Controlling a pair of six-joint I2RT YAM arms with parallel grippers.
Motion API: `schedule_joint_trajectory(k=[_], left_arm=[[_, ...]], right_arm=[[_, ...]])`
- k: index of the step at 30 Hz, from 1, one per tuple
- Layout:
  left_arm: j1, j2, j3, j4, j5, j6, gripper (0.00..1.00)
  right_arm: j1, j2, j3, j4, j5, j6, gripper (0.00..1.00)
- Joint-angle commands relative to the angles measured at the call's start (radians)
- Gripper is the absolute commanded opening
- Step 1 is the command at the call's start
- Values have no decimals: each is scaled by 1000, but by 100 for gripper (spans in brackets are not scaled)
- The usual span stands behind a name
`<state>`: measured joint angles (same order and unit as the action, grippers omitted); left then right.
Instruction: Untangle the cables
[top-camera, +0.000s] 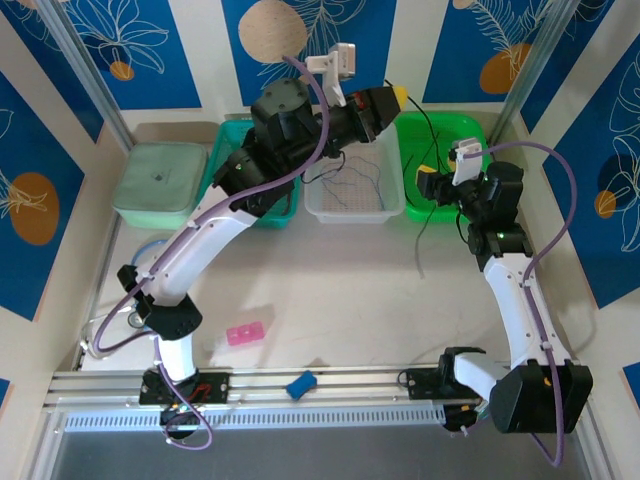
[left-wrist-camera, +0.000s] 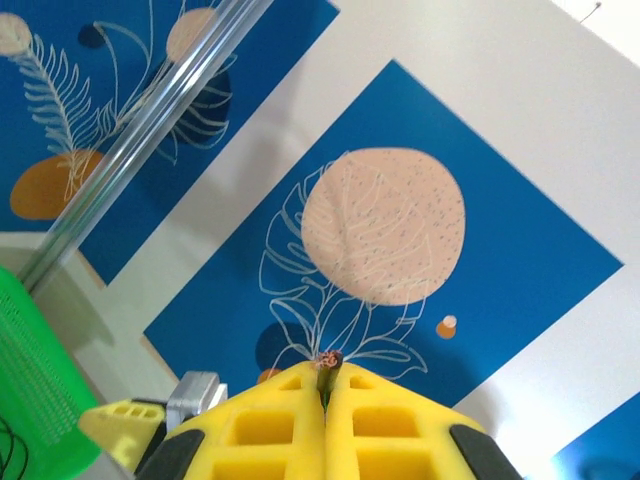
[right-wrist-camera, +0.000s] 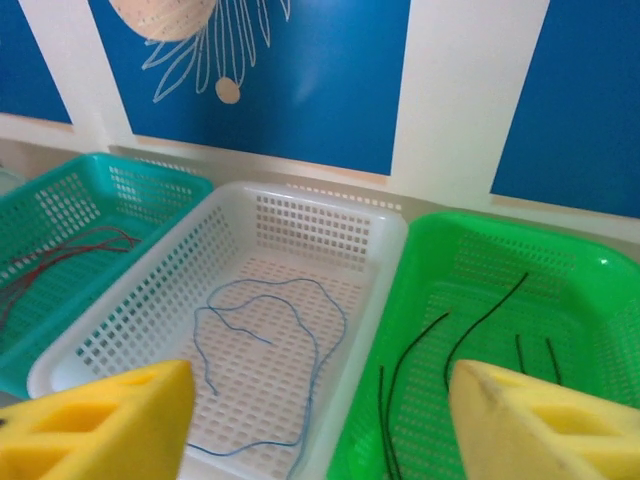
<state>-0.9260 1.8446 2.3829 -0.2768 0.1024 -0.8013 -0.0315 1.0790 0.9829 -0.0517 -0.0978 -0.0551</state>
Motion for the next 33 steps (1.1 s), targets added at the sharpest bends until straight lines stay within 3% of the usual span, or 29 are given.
schedule_joint_trajectory(k=[1, 5, 7, 10, 12, 15, 24, 33], left_arm=[[-3, 6, 59, 31, -21, 29, 0], [-2, -11, 60, 11, -46, 58, 0], [-3, -16, 59, 0, -49, 66, 0], [-3, -15, 44, -4, -39, 58, 0], [-2, -14, 17, 3, -32, 47, 0], [-2, -20, -34, 20, -28, 36, 0], [-3, -46, -155, 58, -54, 26, 0], [8, 4, -136, 91, -55, 4, 0]], right_arm=[[-14, 8, 13, 35, -45, 21, 64], [-35, -8, -6, 5, -37, 20, 64], [-43, -24, -16, 7, -33, 25, 59], [-45, -34, 2, -14, -53, 28, 28], [-44, -30, 26, -31, -64, 28, 13], [-44, -3, 75, -30, -49, 26, 0], [-47, 169, 340, 19, -27, 56, 0], [-72, 334, 467, 196, 288, 195, 0]])
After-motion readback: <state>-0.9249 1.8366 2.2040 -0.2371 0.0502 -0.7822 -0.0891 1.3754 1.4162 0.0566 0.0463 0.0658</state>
